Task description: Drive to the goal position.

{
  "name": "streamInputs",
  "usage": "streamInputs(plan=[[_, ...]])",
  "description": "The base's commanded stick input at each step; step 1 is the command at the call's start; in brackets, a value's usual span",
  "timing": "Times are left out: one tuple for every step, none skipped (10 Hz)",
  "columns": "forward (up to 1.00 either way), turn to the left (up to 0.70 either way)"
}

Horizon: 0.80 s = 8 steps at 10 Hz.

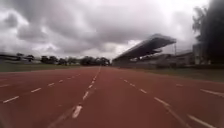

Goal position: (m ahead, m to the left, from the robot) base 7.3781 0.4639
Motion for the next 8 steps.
streamInputs(plan=[[0.7,0.0],[0.7,0.0],[0.7,0.0],[0.7,0.0],[0.7,0.0],[0.7,0.0],[0.7,0.0],[0.7,0.0]])
